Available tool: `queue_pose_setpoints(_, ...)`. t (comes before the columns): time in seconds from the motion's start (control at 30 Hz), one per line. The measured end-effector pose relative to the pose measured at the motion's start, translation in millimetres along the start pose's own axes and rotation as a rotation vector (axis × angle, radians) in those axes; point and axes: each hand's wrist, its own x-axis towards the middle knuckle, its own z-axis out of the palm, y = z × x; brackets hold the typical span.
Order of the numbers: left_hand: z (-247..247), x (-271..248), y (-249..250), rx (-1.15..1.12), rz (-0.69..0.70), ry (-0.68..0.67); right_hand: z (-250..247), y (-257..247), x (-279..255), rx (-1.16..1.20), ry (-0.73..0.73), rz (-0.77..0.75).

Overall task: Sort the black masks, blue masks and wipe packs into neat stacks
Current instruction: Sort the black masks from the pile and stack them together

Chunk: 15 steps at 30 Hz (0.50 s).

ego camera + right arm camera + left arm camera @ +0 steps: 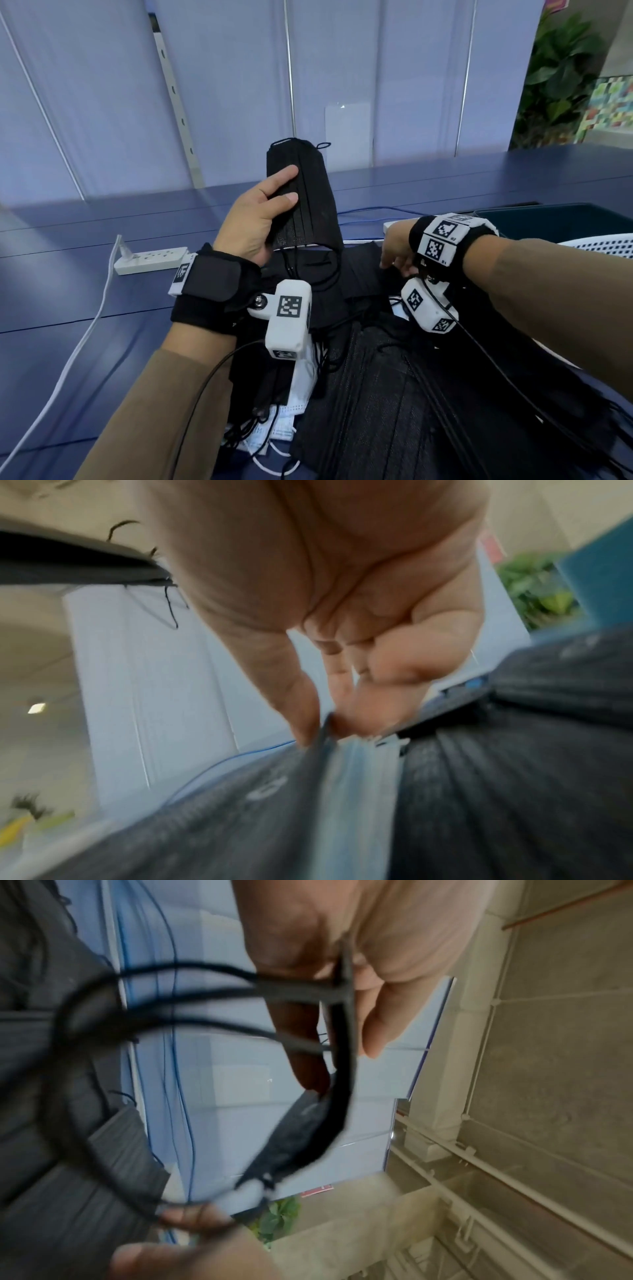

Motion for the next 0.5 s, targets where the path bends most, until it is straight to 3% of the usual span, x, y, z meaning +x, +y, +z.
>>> queue_pose_setpoints(0.23,14,-2,-21,0.017,-0.086,0.017,11,-8,-11,-0.131,-0.137,0.035)
queue_pose_setpoints(0.33,19,-3,-27,-0.036,-0.090,0.022,5,-7,-16,-0.131,-0.038,0.009)
queue_pose_setpoints(0.43,25,-3,-24,-0.115,-0.057,-0.030,-12,-2,-24,-0.295,-0.048,-0.050)
queue_pose_setpoints(0.5,31,-4,-23,-0.154,-0.034,-0.087,-23,6,-26,-0.084,0.059,-0.092)
